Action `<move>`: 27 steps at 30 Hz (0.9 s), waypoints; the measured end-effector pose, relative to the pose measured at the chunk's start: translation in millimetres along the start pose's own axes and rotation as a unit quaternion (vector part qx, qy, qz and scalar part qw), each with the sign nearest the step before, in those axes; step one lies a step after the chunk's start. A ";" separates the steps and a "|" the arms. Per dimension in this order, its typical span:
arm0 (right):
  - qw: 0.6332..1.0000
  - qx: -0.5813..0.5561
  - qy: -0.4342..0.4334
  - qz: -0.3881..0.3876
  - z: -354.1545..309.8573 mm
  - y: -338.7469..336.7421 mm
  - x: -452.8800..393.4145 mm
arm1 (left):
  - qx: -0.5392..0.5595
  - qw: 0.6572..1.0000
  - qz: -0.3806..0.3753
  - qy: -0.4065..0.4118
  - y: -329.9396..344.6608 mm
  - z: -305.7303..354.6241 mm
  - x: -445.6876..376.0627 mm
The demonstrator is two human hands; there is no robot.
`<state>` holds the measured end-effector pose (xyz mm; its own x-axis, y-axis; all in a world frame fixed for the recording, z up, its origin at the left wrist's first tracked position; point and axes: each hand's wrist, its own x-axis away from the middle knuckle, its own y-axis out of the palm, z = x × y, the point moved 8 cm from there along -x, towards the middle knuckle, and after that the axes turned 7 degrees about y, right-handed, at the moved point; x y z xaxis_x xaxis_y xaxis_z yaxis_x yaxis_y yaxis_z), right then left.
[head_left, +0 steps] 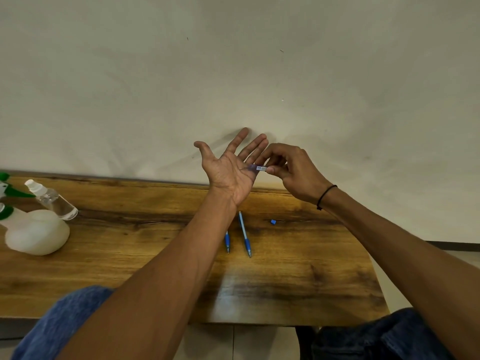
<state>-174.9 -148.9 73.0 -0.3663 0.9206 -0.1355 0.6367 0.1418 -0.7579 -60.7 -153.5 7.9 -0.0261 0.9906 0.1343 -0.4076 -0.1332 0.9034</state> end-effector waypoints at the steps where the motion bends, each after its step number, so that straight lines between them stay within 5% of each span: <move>1: 1.000 -0.003 0.000 0.002 -0.2 -0.6 0.0 | 0.002 1.000 -0.003 -0.001 0.8 -0.2 0.1; 14: 0.999 -0.035 -0.004 0.027 -1.9 -4.9 0.2 | -0.007 1.000 -0.003 -0.010 3.1 0.2 4.2; 18: 0.998 -0.047 0.005 0.031 2.1 -7.2 -1.7 | -0.137 0.989 0.063 -0.006 -5.2 10.4 4.6; 22: 0.998 -0.047 0.026 0.040 8.3 -10.7 -2.7 | -0.323 0.934 0.155 0.000 -22.5 26.4 8.3; 27: 0.994 -0.079 0.048 0.059 14.7 -20.7 -2.7 | -0.409 0.902 0.140 -0.023 -28.5 41.7 8.3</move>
<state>-197.0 -159.6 79.6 -0.2214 0.9634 -0.1511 0.7728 0.0788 -0.6298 -11.2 -142.7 0.3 -0.2025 0.9170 0.3435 -0.9277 -0.2920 0.2325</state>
